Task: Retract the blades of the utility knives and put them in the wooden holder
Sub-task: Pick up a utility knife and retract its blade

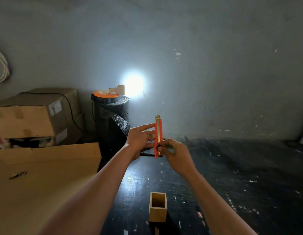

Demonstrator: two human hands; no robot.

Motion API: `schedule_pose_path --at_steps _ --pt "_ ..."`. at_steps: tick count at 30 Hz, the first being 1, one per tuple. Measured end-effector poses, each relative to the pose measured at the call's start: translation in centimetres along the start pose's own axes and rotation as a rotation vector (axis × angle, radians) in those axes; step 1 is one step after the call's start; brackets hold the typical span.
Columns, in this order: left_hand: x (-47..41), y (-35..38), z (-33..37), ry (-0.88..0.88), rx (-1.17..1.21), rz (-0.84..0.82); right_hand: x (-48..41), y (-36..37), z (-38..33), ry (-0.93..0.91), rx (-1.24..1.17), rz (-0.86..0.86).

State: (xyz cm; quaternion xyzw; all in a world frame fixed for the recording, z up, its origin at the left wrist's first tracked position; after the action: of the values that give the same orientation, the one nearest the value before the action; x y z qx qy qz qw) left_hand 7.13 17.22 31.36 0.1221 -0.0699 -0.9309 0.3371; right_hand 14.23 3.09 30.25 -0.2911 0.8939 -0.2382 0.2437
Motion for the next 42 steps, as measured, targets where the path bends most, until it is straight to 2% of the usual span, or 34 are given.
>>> schedule_pose_path --at_steps 8,13,18,21,26,31,36,42 --pt "-0.1 0.0 0.2 0.042 -0.045 -0.011 0.8 0.5 -0.2 -0.019 0.012 0.003" --pt "-0.1 0.9 0.3 0.048 -0.04 -0.022 0.8 -0.2 -0.2 0.003 0.01 0.084" --pt "-0.5 0.9 0.3 0.051 -0.046 -0.015 0.7 -0.4 -0.3 -0.026 0.055 0.046" --pt "-0.5 1.2 0.4 0.054 -0.05 -0.021 0.5 -0.5 -0.1 0.023 0.025 0.065" --pt "-0.5 1.3 0.5 0.063 -0.053 -0.021 1.0 -0.6 -0.1 -0.033 0.008 0.058" --pt "-0.4 1.4 0.5 0.068 -0.05 -0.02 0.8 -0.8 0.0 0.012 -0.005 0.098" --pt "-0.4 1.5 0.8 0.076 -0.068 -0.017 1.0 -0.7 -0.1 -0.047 0.017 0.073" --pt "0.0 1.8 0.8 0.077 -0.053 -0.025 0.9 -0.8 0.1 -0.009 -0.02 0.096"
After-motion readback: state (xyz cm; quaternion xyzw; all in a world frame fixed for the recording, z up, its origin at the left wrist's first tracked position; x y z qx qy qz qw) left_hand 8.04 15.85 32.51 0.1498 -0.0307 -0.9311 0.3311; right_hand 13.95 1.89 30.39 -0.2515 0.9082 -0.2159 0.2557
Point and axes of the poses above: each hand's wrist, its own x-axis away from the middle knuckle, its own y-axis out of the palm, z = x × y, the point moved 6 cm from there along -x, towards the middle knuckle, and after that the axes turned 8 degrees about y, right-handed, at the moved point
